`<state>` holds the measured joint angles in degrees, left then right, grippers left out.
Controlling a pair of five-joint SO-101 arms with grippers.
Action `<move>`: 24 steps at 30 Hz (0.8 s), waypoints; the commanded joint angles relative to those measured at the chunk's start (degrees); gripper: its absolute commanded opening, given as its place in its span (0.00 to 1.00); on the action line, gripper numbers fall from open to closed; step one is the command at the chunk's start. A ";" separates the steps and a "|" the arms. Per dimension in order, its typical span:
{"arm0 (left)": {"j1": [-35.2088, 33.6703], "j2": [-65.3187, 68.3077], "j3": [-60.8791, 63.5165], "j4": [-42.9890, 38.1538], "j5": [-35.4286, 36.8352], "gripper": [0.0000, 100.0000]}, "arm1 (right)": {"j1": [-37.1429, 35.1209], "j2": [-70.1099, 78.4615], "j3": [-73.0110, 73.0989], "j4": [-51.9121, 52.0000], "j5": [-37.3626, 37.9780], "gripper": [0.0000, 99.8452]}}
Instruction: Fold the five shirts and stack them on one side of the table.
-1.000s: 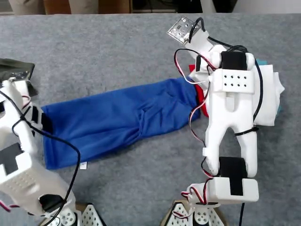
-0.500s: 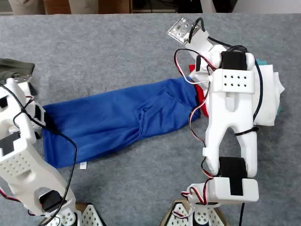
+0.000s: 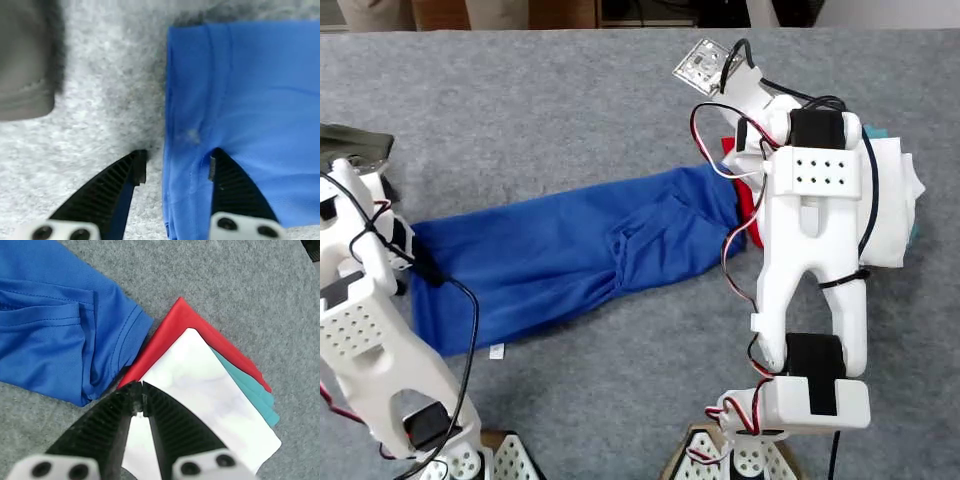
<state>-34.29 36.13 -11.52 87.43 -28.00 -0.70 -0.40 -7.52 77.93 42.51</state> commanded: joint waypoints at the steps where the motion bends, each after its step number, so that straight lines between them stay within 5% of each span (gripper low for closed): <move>1: 1.85 1.63 -1.23 -1.23 0.62 0.16 | -0.31 -3.21 -0.57 -1.05 0.53 0.00; 14: 1.76 3.03 -2.46 -4.92 5.19 0.02 | 0.92 -3.30 -1.19 -1.05 0.53 0.00; 24: 3.16 -20.53 -4.66 -2.29 9.14 0.02 | 7.87 -7.52 -4.53 -0.70 0.18 0.00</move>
<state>-31.74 25.41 -13.27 84.09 -19.47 4.40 -3.21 -9.01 77.93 42.51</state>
